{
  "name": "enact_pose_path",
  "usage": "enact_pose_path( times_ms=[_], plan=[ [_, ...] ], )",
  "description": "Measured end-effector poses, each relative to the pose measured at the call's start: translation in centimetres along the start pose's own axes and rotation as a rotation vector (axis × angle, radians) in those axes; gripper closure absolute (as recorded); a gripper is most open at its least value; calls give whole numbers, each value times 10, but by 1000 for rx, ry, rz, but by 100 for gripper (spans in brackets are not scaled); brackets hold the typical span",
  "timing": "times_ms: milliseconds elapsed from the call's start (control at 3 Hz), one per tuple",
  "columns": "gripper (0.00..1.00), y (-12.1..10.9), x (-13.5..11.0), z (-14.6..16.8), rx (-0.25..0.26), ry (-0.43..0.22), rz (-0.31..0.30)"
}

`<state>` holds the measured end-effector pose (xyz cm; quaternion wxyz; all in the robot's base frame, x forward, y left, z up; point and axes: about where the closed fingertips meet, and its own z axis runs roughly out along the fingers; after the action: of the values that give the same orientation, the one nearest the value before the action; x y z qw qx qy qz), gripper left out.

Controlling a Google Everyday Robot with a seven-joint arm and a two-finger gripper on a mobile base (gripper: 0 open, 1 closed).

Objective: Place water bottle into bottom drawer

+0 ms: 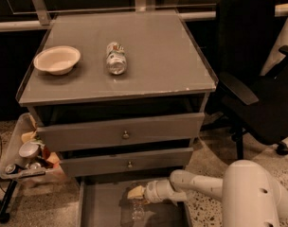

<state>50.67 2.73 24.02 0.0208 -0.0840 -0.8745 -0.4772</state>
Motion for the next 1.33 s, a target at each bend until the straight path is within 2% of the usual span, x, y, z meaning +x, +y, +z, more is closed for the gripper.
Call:
enact_pose_path(
  times_ms=[333, 667, 1333],
  plan=[
    [100, -21, -8, 20, -27, -17, 41],
    [100, -35, -13, 33, -31, -27, 64],
    [100, -67, -9, 63, 59, -13, 114]
  ],
)
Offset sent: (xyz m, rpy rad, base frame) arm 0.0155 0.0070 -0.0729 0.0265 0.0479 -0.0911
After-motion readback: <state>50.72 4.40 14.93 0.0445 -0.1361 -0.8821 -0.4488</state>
